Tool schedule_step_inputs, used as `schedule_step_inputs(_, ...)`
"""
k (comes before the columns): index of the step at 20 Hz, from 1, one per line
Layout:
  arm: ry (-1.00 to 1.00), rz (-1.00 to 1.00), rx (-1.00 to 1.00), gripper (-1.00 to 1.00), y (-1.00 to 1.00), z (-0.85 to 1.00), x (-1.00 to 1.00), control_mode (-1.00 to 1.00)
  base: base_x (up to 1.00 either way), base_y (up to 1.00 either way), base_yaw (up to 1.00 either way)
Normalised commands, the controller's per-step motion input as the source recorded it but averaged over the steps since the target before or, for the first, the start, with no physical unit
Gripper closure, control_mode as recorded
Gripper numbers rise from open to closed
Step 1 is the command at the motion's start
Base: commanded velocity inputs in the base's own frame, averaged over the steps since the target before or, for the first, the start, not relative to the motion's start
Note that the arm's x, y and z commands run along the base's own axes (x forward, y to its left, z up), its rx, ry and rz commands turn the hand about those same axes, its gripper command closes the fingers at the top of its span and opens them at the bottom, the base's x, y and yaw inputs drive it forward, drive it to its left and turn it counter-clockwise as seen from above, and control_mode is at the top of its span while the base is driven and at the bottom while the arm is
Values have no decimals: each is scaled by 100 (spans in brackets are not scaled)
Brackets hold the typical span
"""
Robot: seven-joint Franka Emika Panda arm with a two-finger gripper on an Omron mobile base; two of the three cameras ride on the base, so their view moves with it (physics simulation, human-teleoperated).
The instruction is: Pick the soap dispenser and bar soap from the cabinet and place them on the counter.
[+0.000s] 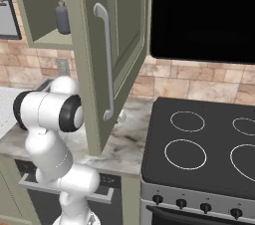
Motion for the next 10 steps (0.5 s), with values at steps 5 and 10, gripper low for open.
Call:
schedule_step_inputs(5,0,2,1,100,0,-25,34,-100,0,0,0)
schedule_step_inputs(10,0,1,0,100,0,-24,22,-100,0,0,0)
